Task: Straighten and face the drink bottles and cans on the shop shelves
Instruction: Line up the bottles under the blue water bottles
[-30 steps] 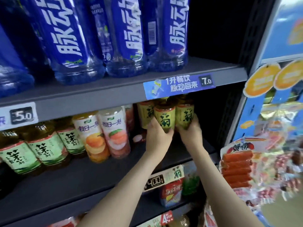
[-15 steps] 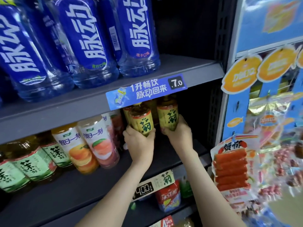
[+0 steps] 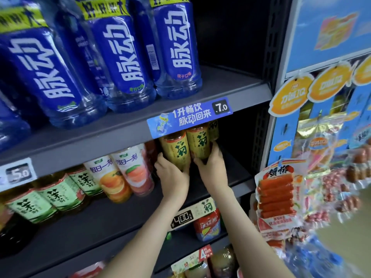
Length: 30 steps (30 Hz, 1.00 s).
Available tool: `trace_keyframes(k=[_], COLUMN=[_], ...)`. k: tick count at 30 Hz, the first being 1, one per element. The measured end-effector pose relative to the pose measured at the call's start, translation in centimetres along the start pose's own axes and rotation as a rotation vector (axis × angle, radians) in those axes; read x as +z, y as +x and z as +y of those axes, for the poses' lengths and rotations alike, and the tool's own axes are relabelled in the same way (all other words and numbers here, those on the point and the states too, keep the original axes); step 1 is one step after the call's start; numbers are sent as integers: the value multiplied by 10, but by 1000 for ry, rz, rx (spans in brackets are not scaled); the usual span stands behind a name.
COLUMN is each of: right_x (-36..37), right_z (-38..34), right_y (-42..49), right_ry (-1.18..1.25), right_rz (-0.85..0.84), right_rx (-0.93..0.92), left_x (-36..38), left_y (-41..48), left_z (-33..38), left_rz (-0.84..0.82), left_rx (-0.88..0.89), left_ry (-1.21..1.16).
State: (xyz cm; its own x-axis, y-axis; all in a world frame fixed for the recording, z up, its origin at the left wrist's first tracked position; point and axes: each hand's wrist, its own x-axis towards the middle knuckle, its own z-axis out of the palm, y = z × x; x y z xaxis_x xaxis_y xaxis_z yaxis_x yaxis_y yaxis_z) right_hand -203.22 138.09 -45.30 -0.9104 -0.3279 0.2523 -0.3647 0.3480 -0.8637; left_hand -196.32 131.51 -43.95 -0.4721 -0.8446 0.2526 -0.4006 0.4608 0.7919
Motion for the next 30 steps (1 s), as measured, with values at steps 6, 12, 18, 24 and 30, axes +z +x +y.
trace_keyframes(k=[6,12,18,24,30], right_x=[-27,-45,-26,16,68], right_z=[-50,-133,-223,-316,-397], right_y=[-72,-128,-173,-231,-299], right_ry=[-109,-111,-142,-79,11], right_rz=[-86,-252,-397,-440,-498], right_rx=[-86,-150,-344,-427,-462], left_x=[-65,-172,-288,-406,-529], left_y=[-40,-73,-64,-66,-72], left_z=[-3,13,6,-18,-67], left_rz=[-264,-371,-269,-121,-24], left_rx=[117,-2,-7,29,-11], left_ry=[52,195,286,292,304])
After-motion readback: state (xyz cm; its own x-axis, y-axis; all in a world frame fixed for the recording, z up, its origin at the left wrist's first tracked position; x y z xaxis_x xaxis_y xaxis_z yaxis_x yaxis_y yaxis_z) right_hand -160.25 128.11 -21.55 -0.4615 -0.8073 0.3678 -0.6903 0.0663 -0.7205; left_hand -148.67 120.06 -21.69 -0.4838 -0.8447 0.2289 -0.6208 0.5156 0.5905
